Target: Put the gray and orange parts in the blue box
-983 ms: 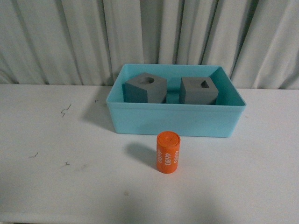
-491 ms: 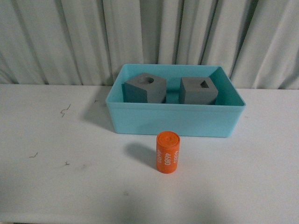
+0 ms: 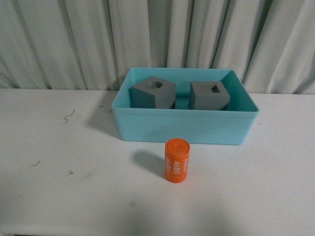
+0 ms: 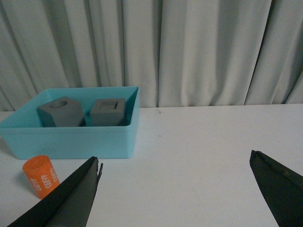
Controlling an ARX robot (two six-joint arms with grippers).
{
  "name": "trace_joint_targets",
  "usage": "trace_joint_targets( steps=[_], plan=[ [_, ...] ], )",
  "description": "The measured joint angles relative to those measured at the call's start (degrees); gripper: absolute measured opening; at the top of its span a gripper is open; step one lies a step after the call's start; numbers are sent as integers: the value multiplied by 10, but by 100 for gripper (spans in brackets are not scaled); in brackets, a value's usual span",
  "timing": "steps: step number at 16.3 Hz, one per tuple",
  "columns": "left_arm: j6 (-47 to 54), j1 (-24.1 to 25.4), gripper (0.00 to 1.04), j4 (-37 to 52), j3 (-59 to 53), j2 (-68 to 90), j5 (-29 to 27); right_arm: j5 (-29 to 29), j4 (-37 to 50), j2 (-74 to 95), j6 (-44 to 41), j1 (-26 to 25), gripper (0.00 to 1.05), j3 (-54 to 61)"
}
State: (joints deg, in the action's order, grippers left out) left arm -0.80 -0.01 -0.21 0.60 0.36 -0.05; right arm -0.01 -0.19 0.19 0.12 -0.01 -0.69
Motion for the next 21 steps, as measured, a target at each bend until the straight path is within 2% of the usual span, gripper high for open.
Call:
trace_joint_targets(
  steps=[9,10,11,12,13,14,15,18,21],
  plan=[
    [0,0,98,0,0,0,0,0,0,0,0,0,98,0],
    [0,0,98,0,0,0,0,-13,-39,9,-6,-5,98,-9],
    [0,0,98,0,0,0,0,-96,-172,127,-44,-39,98,-77],
    [0,0,98,0,0,0,1,-132,-197,204,-69,-55,98,-111],
    [0,0,98,0,0,0,0,-186,-161,282,-106,-59,98,-137],
    [0,0,98,0,0,0,0,-237,-103,371,-156,-40,98,-174],
    [0,0,98,0,0,0,0,-244,-90,393,-170,-35,98,-182],
    [0,0,98,0,0,0,0,-290,-17,578,-267,33,98,-230],
    [0,0,98,0,0,0,0,-282,45,698,-314,83,98,-285]
  ],
)
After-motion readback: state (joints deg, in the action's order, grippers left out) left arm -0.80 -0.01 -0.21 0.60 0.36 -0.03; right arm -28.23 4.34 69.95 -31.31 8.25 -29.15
